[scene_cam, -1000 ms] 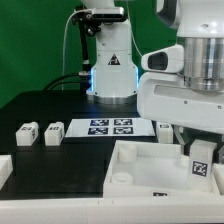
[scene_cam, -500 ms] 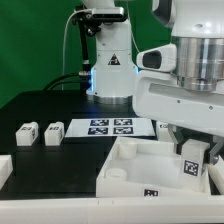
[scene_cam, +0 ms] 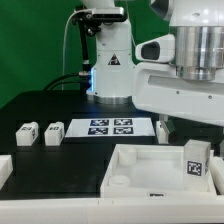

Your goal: Assemble one leg

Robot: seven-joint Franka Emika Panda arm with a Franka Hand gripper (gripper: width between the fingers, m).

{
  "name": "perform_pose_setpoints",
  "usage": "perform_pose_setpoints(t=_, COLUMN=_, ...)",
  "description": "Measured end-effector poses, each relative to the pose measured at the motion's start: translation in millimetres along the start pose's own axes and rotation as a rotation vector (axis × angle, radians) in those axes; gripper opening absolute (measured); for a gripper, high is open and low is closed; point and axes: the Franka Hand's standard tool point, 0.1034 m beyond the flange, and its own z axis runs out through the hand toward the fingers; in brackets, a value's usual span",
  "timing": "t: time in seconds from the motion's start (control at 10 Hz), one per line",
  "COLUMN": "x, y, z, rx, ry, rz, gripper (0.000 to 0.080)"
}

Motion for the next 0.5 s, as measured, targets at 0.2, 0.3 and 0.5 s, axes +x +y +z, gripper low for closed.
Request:
perform_pose_setpoints(t=0.2, x=2.1, y=-4.7, z=-12.6, rx=0.018, ry=0.007, rz=0.001, gripper=0.0646)
perform_pose_setpoints(t=0.3, x=2.9, y=-5.2, z=-14.3, rx=0.021, ry=0.009, rz=0.002, gripper=0.0646)
perform_pose_setpoints(t=0.5, x=2.6, y=-4.7, z=-12.5, rx=0.018, ry=0.009, rz=0.002, gripper=0.0649)
